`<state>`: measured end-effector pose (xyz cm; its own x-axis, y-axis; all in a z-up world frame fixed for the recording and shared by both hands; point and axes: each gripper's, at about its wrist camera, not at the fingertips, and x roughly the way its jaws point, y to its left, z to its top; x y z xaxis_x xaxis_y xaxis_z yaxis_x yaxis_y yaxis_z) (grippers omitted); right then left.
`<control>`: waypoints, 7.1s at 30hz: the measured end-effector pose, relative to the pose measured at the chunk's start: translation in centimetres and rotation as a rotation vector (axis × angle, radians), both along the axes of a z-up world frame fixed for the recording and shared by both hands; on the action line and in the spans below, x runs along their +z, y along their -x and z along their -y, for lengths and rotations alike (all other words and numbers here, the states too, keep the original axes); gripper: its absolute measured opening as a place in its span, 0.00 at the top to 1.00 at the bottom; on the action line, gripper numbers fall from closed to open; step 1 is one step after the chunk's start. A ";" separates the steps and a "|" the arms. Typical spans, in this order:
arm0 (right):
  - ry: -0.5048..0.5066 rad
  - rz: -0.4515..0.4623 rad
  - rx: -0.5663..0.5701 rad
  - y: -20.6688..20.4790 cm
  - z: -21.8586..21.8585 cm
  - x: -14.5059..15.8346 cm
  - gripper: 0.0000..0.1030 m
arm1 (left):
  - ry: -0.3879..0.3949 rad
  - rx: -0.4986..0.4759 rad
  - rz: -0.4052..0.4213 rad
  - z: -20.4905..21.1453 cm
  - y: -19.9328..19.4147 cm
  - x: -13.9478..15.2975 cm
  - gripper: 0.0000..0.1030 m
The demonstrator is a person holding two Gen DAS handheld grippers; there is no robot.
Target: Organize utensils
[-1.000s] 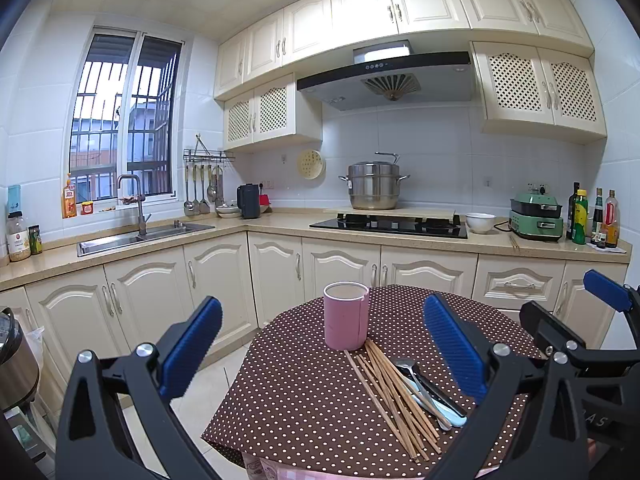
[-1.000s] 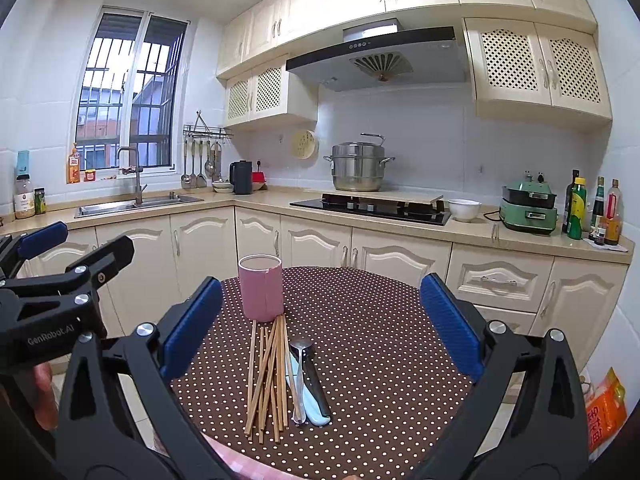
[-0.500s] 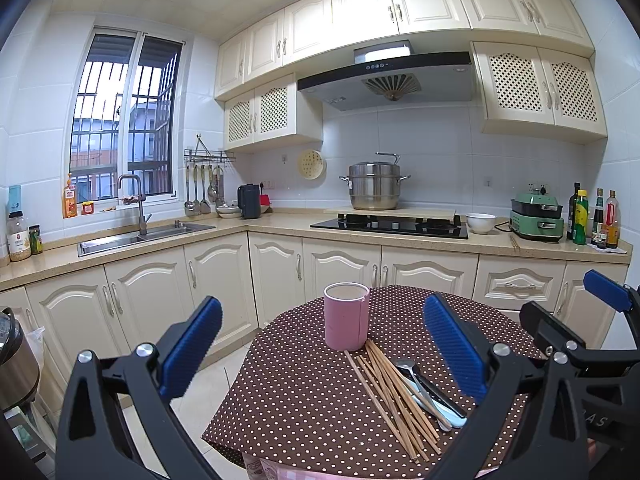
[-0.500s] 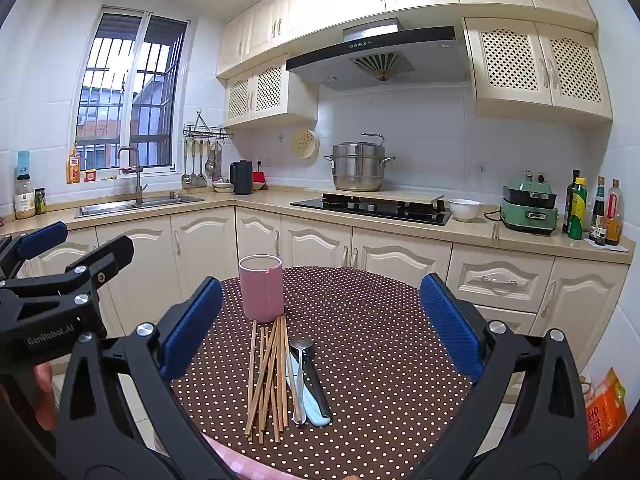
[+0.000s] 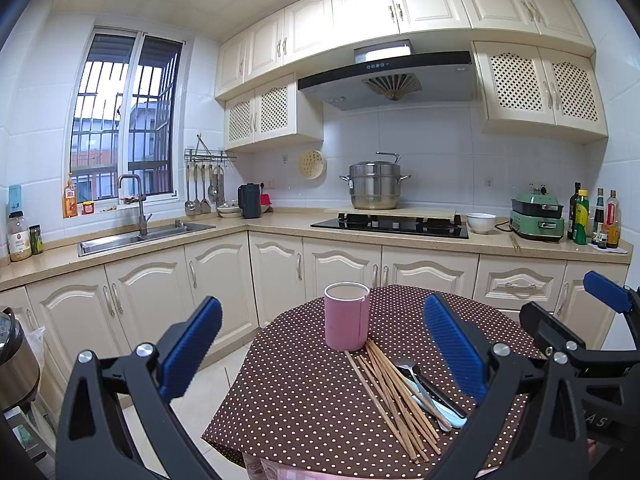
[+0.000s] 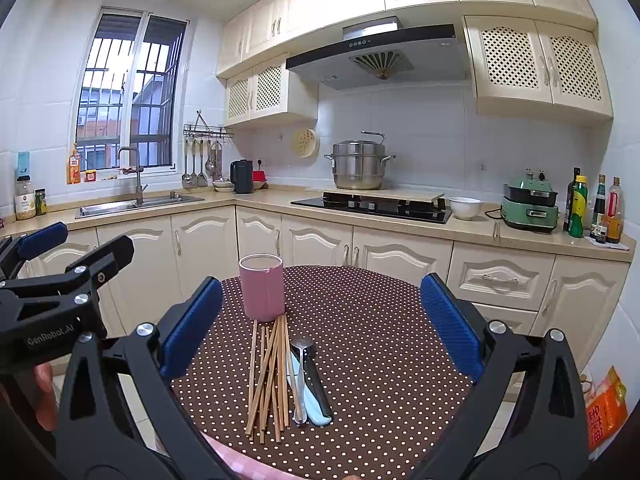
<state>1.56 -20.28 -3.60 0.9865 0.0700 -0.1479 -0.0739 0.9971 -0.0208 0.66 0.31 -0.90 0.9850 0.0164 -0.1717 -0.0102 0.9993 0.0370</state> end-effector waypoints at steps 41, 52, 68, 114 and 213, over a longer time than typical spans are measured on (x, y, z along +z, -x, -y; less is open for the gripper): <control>-0.077 -0.156 0.028 -3.0 2.1 -2.6 0.06 | 0.001 -0.027 -0.158 0.9 -3.4 -1.9 0.04; -0.111 -0.304 -0.024 -6.2 4.9 -5.6 0.06 | 0.206 -0.089 -0.518 -2.2 -10.1 -7.0 0.04; -0.104 -0.465 -0.020 -9.8 7.1 -9.5 0.06 | 0.298 -0.160 -0.902 -1.1 -20.0 -14.8 0.36; 0.194 -1.113 0.284 -26.2 -0.7 -13.5 0.61 | 0.203 -0.113 -1.010 4.7 -28.9 -18.9 0.78; -0.417 -0.256 0.523 -35.7 -1.5 0.9 0.89 | 0.359 -0.304 0.006 0.4 -35.5 -0.1 0.95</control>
